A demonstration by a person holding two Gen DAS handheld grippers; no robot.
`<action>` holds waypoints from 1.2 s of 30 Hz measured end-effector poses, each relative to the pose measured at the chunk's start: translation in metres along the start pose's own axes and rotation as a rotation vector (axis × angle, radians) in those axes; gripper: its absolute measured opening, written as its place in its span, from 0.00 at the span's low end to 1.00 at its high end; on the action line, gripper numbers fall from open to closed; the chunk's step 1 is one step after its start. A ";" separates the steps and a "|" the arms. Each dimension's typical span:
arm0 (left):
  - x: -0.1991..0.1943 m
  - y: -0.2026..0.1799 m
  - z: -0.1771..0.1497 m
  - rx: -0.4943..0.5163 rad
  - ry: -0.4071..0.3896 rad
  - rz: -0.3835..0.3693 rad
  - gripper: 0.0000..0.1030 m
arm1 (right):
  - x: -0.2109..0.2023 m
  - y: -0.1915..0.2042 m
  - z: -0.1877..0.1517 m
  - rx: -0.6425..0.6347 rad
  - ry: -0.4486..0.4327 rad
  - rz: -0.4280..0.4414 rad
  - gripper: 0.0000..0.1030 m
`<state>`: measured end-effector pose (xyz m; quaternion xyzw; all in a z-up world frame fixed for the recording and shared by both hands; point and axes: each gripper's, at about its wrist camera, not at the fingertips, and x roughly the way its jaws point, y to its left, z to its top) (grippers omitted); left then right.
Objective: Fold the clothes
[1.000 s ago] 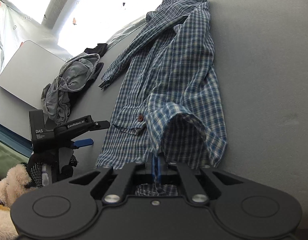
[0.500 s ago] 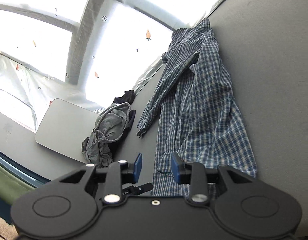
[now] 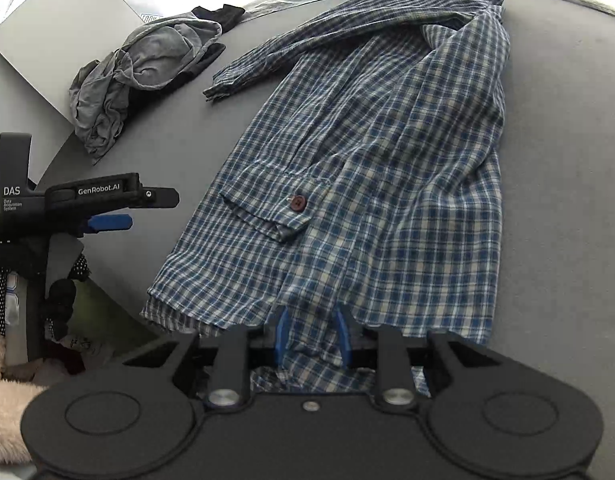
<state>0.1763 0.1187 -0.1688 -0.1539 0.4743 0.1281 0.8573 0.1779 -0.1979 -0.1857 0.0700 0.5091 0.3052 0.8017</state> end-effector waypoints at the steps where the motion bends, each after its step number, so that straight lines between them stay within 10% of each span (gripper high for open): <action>1: 0.002 0.001 0.004 -0.004 -0.004 0.005 1.00 | -0.008 -0.006 0.007 0.029 -0.039 0.007 0.32; 15: 0.036 0.019 0.090 -0.095 -0.119 0.029 1.00 | -0.023 -0.068 0.125 0.080 -0.329 -0.240 0.40; 34: 0.154 0.024 0.218 -0.162 -0.081 0.042 0.99 | 0.132 -0.120 0.327 -0.064 -0.198 -0.333 0.48; 36: 0.154 0.022 0.218 -0.180 -0.101 0.024 0.98 | 0.146 -0.122 0.331 -0.087 -0.159 -0.332 0.27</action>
